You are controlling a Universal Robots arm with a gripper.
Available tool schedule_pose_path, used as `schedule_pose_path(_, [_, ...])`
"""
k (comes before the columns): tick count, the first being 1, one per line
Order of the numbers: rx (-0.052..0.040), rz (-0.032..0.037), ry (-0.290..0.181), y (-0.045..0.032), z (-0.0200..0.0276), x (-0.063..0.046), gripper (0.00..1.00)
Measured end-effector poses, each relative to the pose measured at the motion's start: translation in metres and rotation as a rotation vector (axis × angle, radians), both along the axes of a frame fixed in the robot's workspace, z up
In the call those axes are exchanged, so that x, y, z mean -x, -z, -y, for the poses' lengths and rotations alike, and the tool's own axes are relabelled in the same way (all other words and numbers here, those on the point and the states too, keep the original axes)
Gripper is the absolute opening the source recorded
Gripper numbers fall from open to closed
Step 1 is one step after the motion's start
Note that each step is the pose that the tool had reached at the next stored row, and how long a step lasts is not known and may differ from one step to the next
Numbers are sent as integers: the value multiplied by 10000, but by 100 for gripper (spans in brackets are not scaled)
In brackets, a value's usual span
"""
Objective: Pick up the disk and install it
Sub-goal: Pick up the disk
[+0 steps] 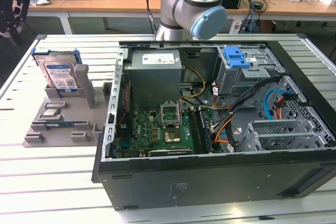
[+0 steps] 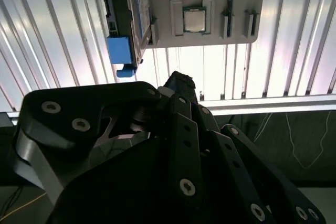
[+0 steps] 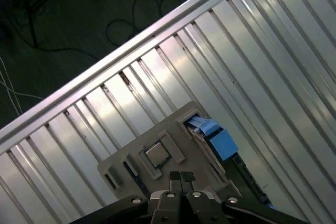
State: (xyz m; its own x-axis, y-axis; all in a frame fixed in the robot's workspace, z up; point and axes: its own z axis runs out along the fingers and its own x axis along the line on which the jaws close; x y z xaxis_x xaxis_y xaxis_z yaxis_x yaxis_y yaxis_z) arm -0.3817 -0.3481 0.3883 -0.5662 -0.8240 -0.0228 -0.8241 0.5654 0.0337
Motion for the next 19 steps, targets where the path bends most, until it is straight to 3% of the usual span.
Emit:
schedule_pose_path(15, [-1,1,-1496,0,0,0,11])
schedule_pose_path(19, [-1,1,-2091,1,0,0,11])
